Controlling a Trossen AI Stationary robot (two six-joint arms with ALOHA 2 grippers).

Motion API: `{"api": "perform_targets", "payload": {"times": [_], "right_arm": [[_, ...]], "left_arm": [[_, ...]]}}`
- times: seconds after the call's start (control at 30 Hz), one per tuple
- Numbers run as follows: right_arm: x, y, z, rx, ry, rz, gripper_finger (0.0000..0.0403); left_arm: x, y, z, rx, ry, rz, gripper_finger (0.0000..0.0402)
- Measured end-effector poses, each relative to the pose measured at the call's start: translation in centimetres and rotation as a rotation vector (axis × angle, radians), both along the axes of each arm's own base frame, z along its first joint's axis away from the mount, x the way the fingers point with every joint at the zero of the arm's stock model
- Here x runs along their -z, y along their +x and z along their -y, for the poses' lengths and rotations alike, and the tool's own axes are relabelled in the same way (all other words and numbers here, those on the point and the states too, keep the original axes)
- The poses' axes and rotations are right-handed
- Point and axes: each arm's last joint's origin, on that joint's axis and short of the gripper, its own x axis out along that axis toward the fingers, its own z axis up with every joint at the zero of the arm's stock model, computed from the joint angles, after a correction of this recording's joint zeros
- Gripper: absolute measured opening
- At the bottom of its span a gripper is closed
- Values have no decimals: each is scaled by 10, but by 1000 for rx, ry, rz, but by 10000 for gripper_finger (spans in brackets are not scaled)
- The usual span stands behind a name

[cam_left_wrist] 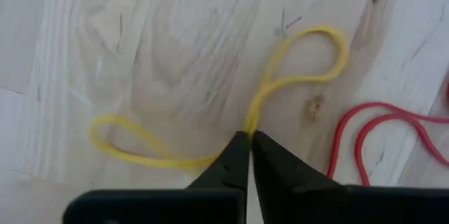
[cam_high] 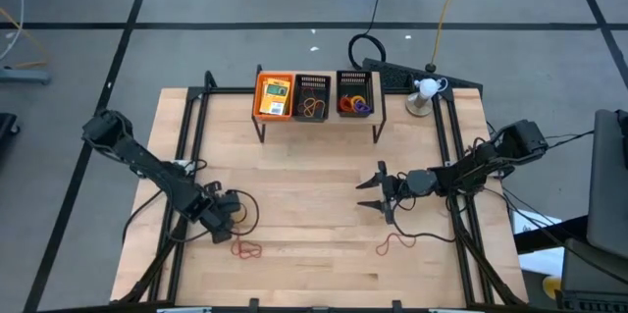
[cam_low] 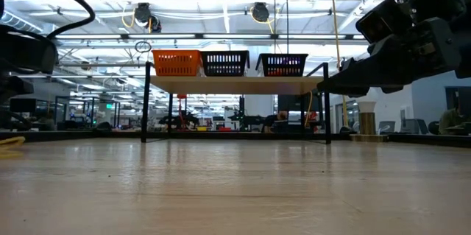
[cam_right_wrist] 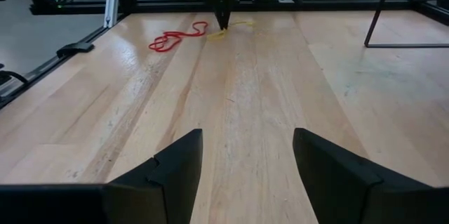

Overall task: Pick & Place Office Desk Supplies
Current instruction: Put the yellow rubber band into the left black bin on the shelf

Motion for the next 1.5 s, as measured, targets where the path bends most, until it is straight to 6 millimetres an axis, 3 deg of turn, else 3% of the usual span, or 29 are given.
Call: {"api": "perform_targets", "payload": {"times": [0.23,0.4,0.6,0.8,1.03,1.27,1.5], "right_arm": [[0,0,0,1,0,0,212],[0,0,0,3,2,0,212],[0,0,1,5,3,0,212],[0,0,1,5,3,0,212],[0,0,1,5,3,0,212],[0,0,0,4,3,0,212],[0,0,0,4,3,0,212]], "left_arm": [[-9,12,2,-32,113,138,1],[-35,34,7,-9,195,300,0],[-84,66,9,56,386,518,0],[-135,99,-3,56,636,703,0],[-187,134,-36,56,848,862,0],[-220,149,-91,5,1004,915,0],[-232,152,-144,17,875,1065,0]]}}
